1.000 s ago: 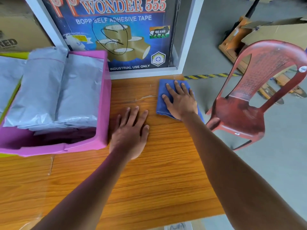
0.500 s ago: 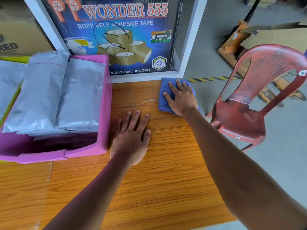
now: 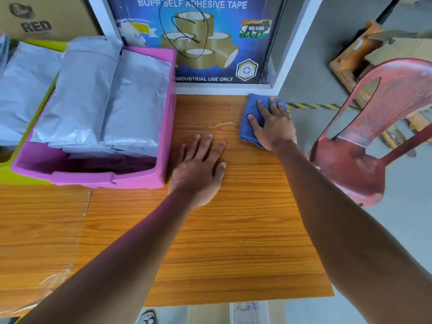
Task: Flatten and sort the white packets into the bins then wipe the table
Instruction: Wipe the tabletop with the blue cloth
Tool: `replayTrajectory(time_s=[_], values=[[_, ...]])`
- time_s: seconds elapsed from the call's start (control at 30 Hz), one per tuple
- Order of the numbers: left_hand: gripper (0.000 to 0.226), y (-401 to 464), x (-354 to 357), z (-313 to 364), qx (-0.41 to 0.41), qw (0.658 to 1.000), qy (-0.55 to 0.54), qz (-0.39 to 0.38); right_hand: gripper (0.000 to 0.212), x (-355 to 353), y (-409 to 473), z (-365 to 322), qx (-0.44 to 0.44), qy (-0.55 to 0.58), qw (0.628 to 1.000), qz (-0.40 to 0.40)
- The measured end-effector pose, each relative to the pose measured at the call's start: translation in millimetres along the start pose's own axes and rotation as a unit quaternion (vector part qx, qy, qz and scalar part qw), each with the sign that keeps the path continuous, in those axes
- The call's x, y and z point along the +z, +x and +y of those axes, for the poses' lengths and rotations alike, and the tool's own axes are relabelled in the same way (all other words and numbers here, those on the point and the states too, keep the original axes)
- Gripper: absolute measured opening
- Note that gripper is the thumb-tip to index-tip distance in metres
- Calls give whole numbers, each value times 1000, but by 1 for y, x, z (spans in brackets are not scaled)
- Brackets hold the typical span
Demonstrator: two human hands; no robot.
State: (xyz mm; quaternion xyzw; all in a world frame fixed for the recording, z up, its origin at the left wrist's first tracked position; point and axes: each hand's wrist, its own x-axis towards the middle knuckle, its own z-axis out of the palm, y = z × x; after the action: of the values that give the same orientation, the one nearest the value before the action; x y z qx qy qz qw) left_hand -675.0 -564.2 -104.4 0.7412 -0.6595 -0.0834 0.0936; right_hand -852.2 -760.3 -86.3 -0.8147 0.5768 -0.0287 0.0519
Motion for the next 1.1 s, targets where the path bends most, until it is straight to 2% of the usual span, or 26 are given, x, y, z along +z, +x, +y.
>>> replayTrajectory(time_s=[0.13, 0.27, 0.4, 0.63, 0.83, 1.0, 1.1], values=[[62, 21, -4, 1, -26, 1000, 9, -2, 74, 4, -34, -4, -13, -13, 1000, 7], [64, 36, -3, 0, -48, 999, -3, 7, 74, 3, -4, 0, -15, -17, 1000, 11], [64, 40, 2, -3, -45, 999, -4, 12, 73, -2, 25, 1, -16, -29, 999, 6], [63, 37, 2, -3, -38, 999, 10, 19, 71, 1, -40, -3, -36, 6, 999, 13], [64, 38, 2, -3, -41, 999, -1, 17, 73, -5, 21, 3, -23, 2, 1000, -3], [63, 37, 2, -4, -35, 999, 12, 20, 77, 4, -24, 6, -65, 23, 998, 3], [63, 36, 0, -3, -31, 999, 13, 15, 75, 2, -13, 13, -63, 17, 998, 2]])
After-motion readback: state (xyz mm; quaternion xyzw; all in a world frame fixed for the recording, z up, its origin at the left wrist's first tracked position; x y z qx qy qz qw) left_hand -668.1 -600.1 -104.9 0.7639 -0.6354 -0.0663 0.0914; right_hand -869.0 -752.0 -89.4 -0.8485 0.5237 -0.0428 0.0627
